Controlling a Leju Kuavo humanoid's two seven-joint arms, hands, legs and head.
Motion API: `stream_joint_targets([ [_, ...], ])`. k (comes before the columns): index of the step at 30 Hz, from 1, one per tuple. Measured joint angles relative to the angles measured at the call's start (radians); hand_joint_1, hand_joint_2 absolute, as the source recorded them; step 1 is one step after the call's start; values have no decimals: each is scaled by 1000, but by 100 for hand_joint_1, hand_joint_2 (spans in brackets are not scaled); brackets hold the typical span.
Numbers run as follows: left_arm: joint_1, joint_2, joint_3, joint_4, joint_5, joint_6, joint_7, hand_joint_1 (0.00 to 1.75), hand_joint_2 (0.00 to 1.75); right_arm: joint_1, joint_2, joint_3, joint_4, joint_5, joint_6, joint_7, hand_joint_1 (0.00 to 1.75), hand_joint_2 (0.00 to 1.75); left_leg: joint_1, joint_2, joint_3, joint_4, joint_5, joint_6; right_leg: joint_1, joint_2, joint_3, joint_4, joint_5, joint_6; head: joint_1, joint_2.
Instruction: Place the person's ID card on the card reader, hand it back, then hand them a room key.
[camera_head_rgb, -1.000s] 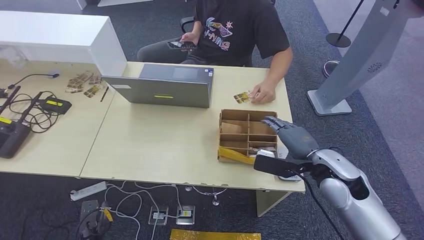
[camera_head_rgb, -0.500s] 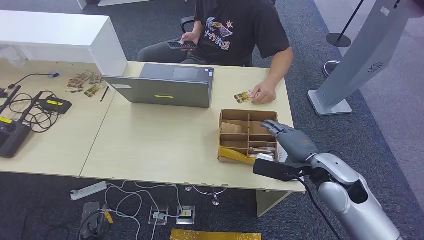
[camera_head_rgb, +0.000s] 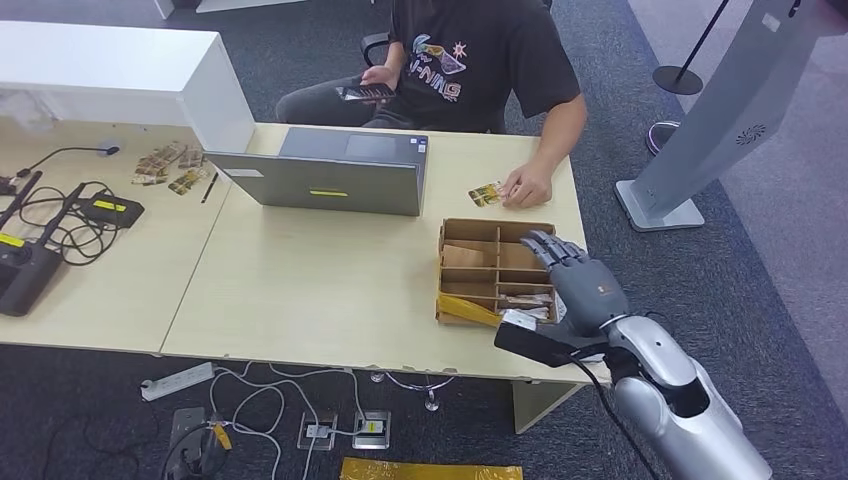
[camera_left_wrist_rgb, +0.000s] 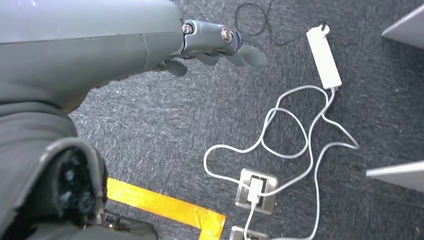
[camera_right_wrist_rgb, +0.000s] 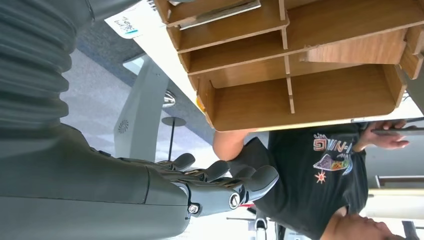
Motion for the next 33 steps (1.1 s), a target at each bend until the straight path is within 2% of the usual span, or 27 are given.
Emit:
stream_joint_targets([
  [9, 17, 12, -79, -60, 52, 23, 7, 0, 0, 2, 61, 29, 149, 46, -211, -37, 0, 175, 0, 0, 0, 0, 0, 0, 0, 0, 0, 0, 0, 0, 0, 0],
  [20, 23, 21, -119, -85, 68, 24, 7, 0, 0, 2, 88, 54, 233, 45, -231, -41, 0, 175, 0, 0, 0, 0, 0, 0, 0, 0, 0, 0, 0, 0, 0, 0],
  [29, 24, 28, -160, -104, 139, 28, -1, 0, 0, -13, 111, 68, 318, 25, -302, -69, 0, 175, 0, 0, 0, 0, 0, 0, 0, 0, 0, 0, 0, 0, 0, 0],
  [31, 21, 40, -175, -108, 148, 18, 20, 0, 0, -22, 119, 71, 340, 24, -306, -71, 0, 175, 0, 0, 0, 0, 0, 0, 0, 0, 0, 0, 0, 0, 0, 0],
  [33, 9, 73, -198, -112, 162, -10, 54, 0, 0, -34, 130, 73, 360, 25, -307, -70, 0, 175, 1, 0, 0, 0, 0, -1, 1, 0, 0, 0, 0, 0, 0, 0],
])
